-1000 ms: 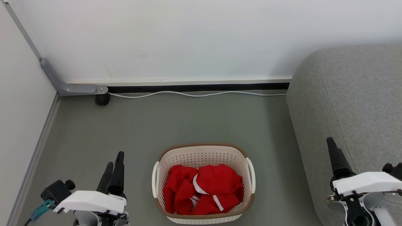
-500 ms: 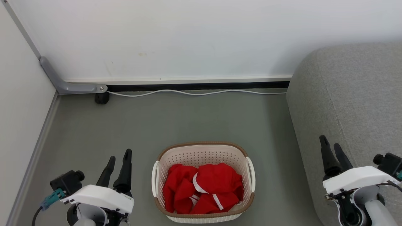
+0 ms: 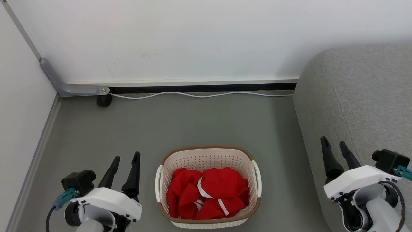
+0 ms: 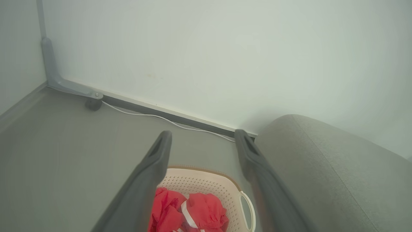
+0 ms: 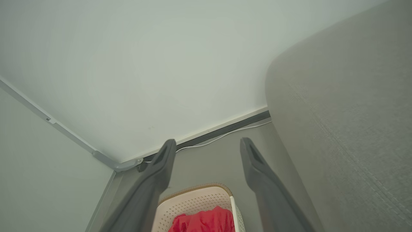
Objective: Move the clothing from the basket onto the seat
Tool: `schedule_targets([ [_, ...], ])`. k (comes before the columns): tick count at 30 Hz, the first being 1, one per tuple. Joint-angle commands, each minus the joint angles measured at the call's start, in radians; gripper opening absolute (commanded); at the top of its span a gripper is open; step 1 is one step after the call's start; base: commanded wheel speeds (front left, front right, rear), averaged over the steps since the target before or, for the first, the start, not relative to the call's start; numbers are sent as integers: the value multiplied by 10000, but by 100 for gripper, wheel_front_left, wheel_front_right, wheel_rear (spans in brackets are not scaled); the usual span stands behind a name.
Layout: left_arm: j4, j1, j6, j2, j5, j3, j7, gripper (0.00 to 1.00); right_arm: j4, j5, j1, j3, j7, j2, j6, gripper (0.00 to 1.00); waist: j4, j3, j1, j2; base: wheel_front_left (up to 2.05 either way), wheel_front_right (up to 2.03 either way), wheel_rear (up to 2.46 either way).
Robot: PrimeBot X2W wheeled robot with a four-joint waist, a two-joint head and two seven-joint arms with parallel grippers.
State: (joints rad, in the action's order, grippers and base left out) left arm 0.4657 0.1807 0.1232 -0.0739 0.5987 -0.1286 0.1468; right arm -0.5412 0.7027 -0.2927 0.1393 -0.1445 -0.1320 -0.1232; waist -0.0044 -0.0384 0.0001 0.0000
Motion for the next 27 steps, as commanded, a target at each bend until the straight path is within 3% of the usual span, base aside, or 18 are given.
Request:
schedule_targets([
  [1, -145, 587, 52, -152, -384, 193, 177, 100, 94, -383, -498, 223, -203, -189, -62, 100, 4, 1, -1, 0, 0, 0, 0],
  [27, 369, 1117, 70, -64, -3645, 429, 942, 100, -784, -3166, -1411, 757, -965, -370, -72, 100, -45, -71, -1, 0, 0, 0, 0],
])
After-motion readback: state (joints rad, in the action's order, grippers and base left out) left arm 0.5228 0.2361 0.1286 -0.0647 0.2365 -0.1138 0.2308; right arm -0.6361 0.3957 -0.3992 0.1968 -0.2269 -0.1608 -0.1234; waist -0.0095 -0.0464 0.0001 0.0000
